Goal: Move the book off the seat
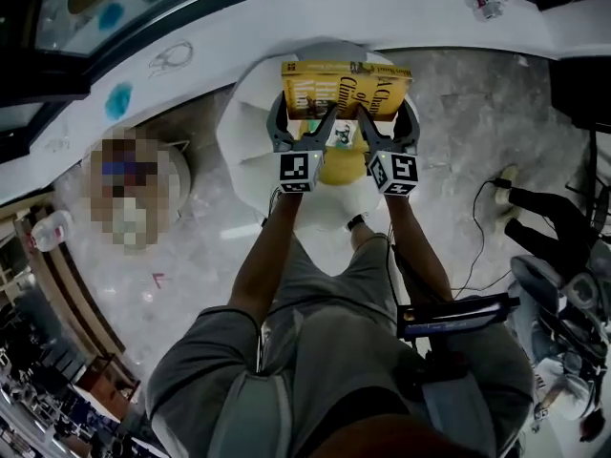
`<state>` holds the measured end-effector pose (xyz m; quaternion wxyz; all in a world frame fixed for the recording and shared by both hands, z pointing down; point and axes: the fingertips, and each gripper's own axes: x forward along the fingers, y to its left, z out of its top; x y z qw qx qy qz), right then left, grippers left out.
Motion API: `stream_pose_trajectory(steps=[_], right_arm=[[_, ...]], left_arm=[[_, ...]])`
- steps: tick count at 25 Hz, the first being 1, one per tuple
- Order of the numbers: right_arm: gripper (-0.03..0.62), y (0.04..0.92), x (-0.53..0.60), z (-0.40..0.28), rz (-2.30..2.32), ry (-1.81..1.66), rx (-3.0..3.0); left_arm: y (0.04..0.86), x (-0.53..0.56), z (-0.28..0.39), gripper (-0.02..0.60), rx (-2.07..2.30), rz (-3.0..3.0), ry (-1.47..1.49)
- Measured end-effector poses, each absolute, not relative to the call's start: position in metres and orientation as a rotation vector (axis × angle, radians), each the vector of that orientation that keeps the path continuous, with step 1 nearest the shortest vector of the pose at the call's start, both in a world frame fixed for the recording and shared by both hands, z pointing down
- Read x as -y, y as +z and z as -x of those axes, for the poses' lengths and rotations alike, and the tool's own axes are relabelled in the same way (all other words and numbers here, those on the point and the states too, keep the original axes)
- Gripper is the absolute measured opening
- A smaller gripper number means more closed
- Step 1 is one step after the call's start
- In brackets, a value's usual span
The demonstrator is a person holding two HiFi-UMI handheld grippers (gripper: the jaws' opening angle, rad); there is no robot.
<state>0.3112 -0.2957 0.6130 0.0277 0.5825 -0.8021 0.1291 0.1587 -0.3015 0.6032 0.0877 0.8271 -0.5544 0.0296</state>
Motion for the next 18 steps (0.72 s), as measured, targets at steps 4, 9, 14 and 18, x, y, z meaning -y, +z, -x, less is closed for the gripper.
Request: stream_pose_trajectory(steps=[4,9,14,18], right_arm=[[0.380,0.492,0.275,-0.298,-1.811,0.259,2.567],[0.380,0.367,0.239,-0.283,-1.848,0.150,2.628],[0.380,0.301,0.193,-0.266,-1.839,0.097,2.636],[0.380,0.278,0.190,-0.269,-1.819,0.021,2.675]], left_arm=[[0.495,0.276,-0.144,0.437,1.730,-2.472,-0.020],[0.359,0.240,-0.129,0.436,1.791,-2.527,-0.150],[0.296,0.195,-0.113,0.436,1.809,-2.624,-0.171],[0.273,0.193,-0.116,0.436,1.851,-2.637,-0.244]])
